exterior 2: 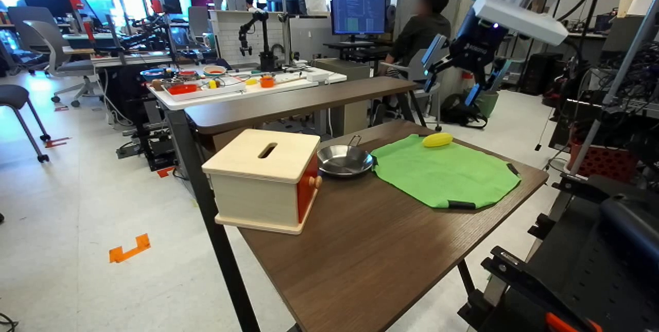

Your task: Move the green cloth slightly to the left on the table

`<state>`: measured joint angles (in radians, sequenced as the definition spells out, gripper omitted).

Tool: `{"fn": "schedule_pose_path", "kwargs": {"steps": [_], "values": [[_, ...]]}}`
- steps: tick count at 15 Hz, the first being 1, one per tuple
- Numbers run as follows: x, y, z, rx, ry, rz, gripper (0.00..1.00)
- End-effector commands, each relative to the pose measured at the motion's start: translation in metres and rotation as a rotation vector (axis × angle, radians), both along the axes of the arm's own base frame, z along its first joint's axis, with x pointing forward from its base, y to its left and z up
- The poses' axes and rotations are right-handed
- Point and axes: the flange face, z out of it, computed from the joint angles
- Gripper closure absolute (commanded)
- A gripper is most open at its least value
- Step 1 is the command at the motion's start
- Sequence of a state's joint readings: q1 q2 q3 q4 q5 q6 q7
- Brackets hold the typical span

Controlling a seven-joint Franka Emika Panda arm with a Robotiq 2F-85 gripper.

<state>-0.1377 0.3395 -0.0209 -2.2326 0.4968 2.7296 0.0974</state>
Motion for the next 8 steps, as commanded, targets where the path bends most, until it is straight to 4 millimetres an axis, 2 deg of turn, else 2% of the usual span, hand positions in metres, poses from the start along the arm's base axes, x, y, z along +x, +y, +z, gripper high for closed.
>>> {"fn": "schedule_pose_path", "kwargs": {"steps": [1,5,8], "values": [[0.030,-0.009,-0.044,0.050,0.024,-0.006,0.00],[0.038,-0.015,-0.094,0.045,0.092,-0.012,0.00],[0.038,-0.016,-0.124,0.036,0.131,-0.012,0.00]]}}
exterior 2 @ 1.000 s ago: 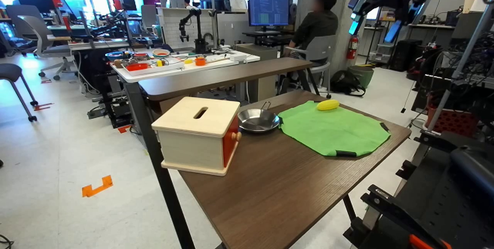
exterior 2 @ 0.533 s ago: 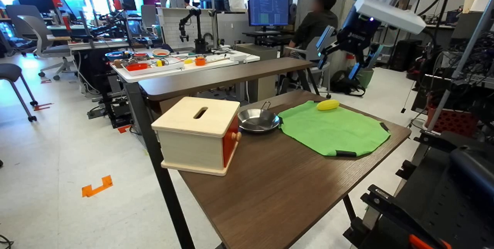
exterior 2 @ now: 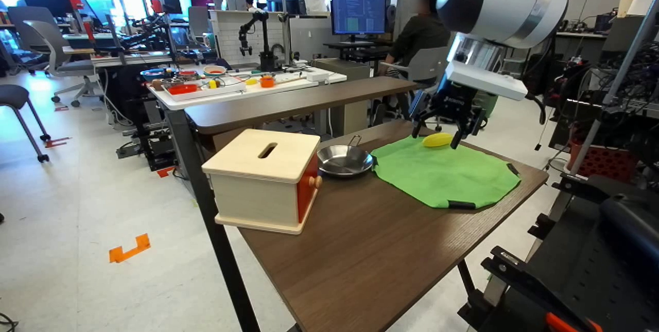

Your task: Move the green cloth slightly to the left on the table

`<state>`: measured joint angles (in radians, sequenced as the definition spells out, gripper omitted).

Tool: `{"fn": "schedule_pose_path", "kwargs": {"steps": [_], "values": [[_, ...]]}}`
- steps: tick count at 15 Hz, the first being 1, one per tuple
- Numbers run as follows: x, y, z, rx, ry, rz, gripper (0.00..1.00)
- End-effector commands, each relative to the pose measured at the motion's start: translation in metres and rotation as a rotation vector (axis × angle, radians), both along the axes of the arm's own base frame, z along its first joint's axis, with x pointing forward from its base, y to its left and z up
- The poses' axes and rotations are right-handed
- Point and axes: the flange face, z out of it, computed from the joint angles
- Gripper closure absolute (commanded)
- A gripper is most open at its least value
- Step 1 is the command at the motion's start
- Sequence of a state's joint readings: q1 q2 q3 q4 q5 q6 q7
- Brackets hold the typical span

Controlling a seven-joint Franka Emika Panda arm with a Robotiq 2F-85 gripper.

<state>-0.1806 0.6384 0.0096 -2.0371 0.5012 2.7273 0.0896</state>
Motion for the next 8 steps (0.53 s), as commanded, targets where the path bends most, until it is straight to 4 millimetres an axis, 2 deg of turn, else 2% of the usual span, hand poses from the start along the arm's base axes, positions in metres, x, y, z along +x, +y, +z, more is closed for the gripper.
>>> {"fn": "schedule_pose_path", "kwargs": {"steps": [1,4,8], "values": [[0.009,-0.004,-0.028,0.005,0.038,-0.001,0.00],[0.009,-0.004,-0.046,0.004,0.061,-0.007,0.00],[0.004,0.006,-0.060,-0.017,0.088,0.013,0.00]]}}
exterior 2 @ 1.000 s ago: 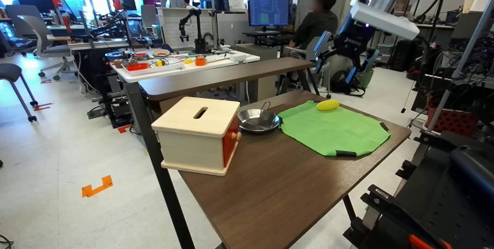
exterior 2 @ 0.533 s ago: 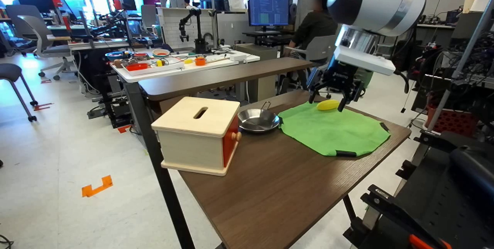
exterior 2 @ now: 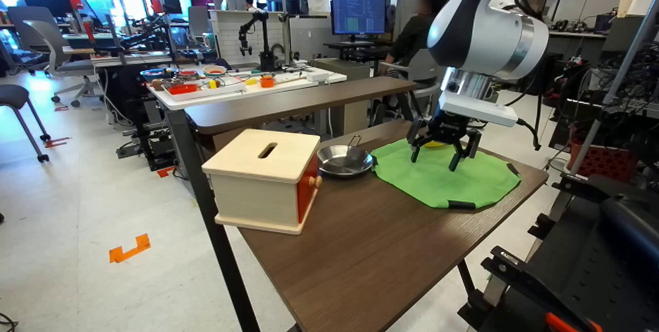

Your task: Move the green cloth slightly to the left on the table

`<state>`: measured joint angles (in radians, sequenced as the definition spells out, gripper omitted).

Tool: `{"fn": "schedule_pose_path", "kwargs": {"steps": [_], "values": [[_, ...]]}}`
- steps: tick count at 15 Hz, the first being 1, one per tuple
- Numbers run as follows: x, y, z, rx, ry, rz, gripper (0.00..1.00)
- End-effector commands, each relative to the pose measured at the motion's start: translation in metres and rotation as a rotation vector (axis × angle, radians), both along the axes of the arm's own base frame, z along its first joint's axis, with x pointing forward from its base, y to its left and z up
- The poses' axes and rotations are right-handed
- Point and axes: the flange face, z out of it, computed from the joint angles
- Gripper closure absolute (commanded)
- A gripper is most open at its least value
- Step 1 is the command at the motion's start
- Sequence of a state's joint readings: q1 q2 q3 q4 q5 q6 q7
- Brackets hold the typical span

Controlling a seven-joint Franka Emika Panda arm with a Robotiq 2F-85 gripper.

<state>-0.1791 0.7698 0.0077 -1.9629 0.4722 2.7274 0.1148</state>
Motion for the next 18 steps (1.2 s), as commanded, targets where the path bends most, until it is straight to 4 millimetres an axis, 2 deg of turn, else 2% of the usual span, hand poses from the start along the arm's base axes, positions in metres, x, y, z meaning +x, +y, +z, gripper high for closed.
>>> {"fn": "schedule_pose_path", "kwargs": {"steps": [1,10,18], "values": [[0.002,0.008,-0.008,-0.026,0.033,0.022,0.00],[-0.002,0.040,-0.010,-0.156,0.150,0.094,0.00],[0.001,0.091,-0.007,-0.264,0.180,0.205,0.00]]}}
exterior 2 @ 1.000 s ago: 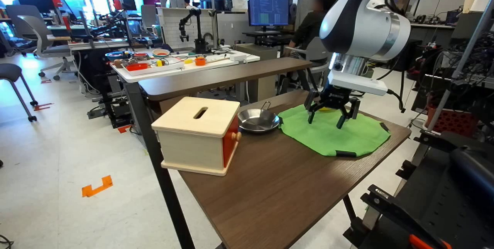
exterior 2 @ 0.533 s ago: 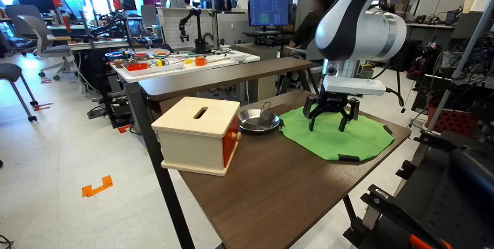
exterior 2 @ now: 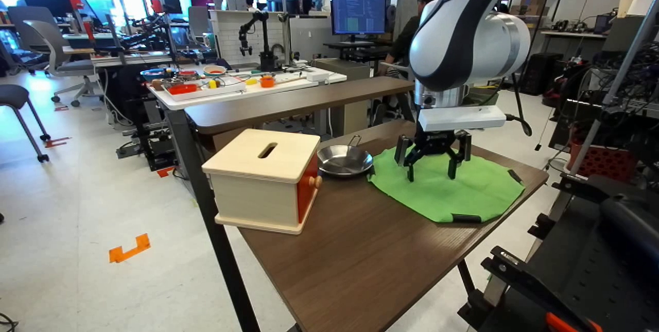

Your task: Move the green cloth slightly to the left on the table

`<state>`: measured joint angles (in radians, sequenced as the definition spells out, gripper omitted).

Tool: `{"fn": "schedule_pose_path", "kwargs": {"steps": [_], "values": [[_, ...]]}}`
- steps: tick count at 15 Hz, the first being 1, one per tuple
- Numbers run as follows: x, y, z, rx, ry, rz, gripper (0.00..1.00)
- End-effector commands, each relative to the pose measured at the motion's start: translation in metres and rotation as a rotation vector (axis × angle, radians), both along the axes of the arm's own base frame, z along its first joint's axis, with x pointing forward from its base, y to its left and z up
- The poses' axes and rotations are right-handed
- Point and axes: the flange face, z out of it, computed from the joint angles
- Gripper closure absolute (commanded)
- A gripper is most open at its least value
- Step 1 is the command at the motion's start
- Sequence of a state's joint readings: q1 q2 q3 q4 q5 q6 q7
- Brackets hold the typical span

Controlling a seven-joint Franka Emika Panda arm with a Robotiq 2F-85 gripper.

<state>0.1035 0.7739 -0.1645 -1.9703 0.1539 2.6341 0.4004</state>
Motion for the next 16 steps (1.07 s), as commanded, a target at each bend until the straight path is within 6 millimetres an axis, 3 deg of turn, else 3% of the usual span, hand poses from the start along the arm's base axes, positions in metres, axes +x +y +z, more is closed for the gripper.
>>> {"fn": "schedule_pose_path", "kwargs": {"steps": [1,16], "values": [[0.000,0.022,-0.002,-0.059,0.024,0.050,0.00],[-0.015,0.117,0.004,-0.087,-0.018,0.305,0.00]]}}
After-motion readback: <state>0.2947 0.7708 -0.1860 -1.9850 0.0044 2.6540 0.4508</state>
